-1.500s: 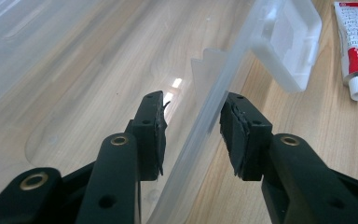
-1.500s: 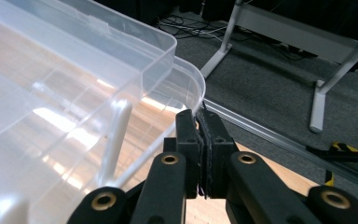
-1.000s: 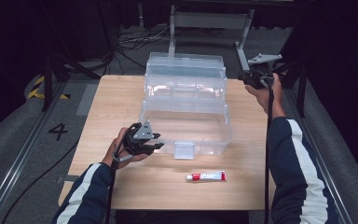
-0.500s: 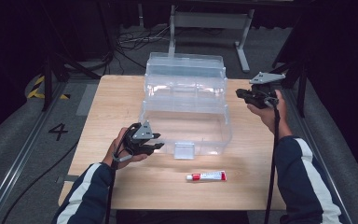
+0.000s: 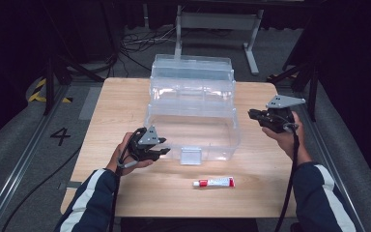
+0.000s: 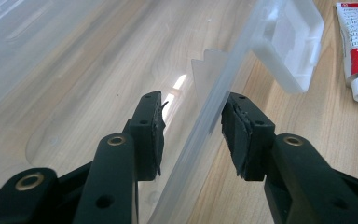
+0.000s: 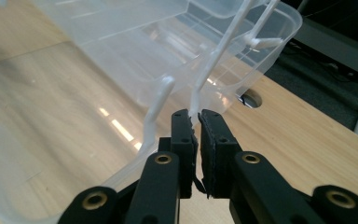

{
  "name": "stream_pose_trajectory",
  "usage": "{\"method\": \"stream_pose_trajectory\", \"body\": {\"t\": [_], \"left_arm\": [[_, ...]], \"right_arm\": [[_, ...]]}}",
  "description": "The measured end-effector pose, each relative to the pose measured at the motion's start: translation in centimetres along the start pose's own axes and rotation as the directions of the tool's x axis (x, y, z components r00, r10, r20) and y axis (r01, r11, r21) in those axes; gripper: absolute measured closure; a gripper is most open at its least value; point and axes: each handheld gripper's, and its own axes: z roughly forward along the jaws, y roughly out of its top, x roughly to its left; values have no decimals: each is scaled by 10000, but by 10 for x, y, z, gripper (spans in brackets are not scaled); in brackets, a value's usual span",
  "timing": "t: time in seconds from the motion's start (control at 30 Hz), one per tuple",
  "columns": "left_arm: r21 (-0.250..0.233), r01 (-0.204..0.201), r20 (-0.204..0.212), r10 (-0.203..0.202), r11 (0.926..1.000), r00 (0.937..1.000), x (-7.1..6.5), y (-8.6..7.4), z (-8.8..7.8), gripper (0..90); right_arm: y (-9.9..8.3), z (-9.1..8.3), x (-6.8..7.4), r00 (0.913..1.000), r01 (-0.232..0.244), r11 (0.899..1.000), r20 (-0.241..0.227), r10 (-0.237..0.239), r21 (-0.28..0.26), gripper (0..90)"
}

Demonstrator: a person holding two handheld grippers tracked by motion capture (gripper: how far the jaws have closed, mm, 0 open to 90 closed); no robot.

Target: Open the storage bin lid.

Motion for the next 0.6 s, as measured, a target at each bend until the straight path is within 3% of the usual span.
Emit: {"method": "stream_pose_trajectory", "body": {"t": [0.3,0.6], "left_arm": [[123,-53,-158,55,9999,9999,-2,1,0,581],[154,-112,-189,115,9998,9998,-2,1,1,579]], "right_arm": [[-15,-6,15,9993,199,9998,-325,-197,61,832],[-31,-15,21,9990,118,9999,-443,-113,99,815]]}}
